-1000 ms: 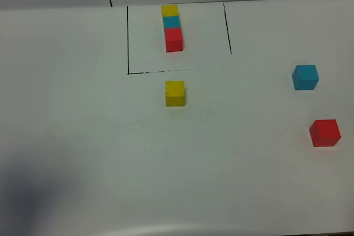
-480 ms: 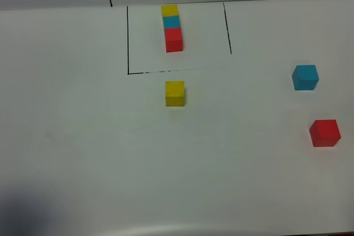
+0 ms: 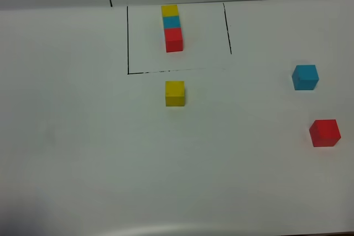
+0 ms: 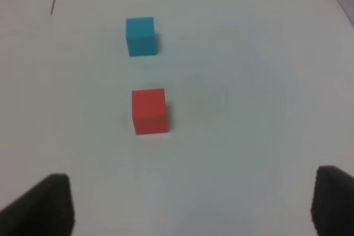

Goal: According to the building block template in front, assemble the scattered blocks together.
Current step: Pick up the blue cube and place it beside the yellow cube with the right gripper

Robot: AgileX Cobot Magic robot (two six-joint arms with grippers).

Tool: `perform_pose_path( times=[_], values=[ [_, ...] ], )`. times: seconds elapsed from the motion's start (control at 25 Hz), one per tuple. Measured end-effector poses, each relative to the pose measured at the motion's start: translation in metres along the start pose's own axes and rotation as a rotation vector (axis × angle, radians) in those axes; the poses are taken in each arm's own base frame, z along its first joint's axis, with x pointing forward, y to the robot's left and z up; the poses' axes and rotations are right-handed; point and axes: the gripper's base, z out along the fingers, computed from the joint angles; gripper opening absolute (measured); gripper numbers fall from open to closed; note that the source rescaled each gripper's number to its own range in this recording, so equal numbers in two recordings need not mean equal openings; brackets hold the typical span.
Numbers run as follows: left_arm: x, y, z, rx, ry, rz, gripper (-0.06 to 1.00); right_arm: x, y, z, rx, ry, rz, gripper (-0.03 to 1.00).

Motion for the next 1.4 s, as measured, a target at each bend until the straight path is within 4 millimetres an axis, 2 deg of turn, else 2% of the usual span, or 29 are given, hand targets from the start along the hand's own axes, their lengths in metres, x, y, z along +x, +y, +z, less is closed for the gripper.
perform_pose_path(
  times=[0.36, 0.72, 1.4],
  values=[
    [0.021, 0.0, -0.013, 0.006, -0.096, 0.019, 0.83, 0.0, 0.0, 0.0, 0.0, 0.0, 0.0, 0.74],
    [0.037, -0.001, -0.016, 0.019, -0.12, 0.03, 0.83, 0.0, 0.0, 0.0, 0.0, 0.0, 0.0, 0.74],
    [0.038, -0.001, -0.016, 0.026, -0.113, 0.005, 0.83, 0.0, 0.0, 0.0, 0.0, 0.0, 0.0, 0.74]
  ],
)
